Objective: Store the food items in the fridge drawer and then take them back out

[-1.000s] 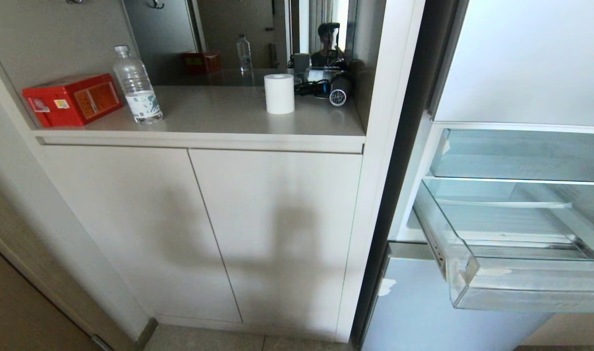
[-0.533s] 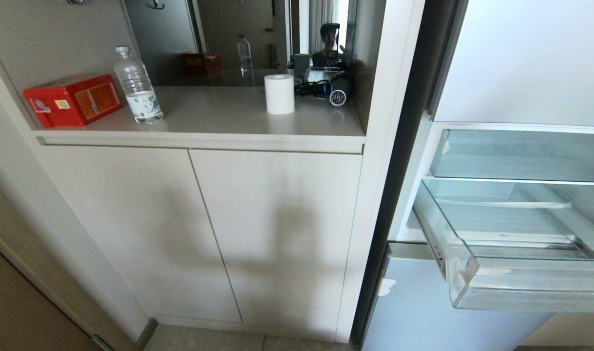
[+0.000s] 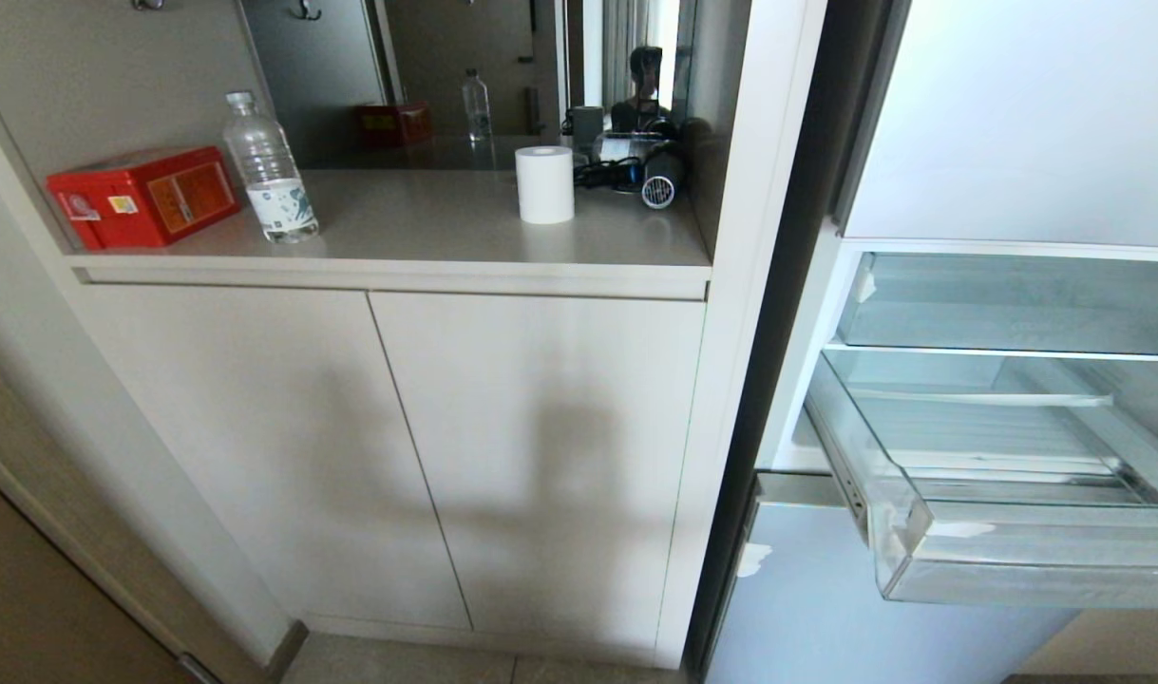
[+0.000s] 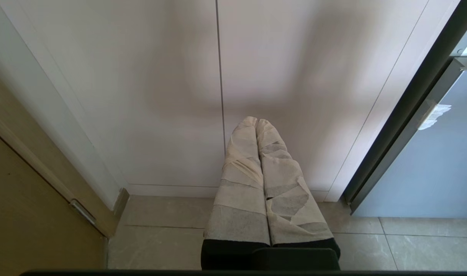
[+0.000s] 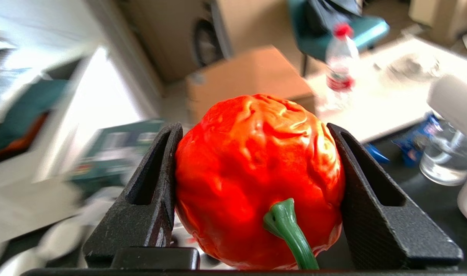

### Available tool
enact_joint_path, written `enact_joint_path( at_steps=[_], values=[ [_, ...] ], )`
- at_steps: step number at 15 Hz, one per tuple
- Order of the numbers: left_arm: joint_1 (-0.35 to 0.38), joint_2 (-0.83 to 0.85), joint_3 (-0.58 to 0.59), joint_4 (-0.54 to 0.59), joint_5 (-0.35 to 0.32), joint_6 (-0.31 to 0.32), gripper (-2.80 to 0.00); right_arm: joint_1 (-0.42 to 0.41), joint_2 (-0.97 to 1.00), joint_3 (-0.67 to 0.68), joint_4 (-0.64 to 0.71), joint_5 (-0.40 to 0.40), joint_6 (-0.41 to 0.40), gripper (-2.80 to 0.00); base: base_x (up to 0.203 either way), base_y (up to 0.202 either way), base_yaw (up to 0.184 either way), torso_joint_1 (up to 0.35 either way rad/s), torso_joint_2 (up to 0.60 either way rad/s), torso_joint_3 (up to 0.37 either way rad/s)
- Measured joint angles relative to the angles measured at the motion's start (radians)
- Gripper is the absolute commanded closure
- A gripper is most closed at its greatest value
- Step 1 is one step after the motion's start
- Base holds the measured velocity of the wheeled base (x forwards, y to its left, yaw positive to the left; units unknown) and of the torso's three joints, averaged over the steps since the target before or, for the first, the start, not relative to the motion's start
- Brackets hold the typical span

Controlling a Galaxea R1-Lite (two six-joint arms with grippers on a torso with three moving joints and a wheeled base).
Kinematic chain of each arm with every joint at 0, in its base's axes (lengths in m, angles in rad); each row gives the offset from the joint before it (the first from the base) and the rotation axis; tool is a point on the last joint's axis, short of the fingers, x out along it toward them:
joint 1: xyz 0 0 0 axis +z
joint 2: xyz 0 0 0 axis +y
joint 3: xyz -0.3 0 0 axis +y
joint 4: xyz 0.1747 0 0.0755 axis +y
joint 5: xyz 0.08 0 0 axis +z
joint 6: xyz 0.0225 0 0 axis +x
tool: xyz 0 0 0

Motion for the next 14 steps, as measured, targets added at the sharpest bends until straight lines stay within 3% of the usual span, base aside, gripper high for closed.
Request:
enact_joint_path(
  at_steps=[8,14],
  values=[
    [0.000,0.000,0.000,0.000,0.000,0.000,0.00,-0.070,0.419,-0.259,-0.018,0.032,-0.051,0.00,0.000,0.000,0.000,0.000,0.00,0.000],
    [0.000,0.000,0.000,0.000,0.000,0.000,0.00,-0.084,0.598,-0.365,-0.019,0.033,-0.080,0.00,0.000,0.000,0.000,0.000,0.00,0.000]
  ],
)
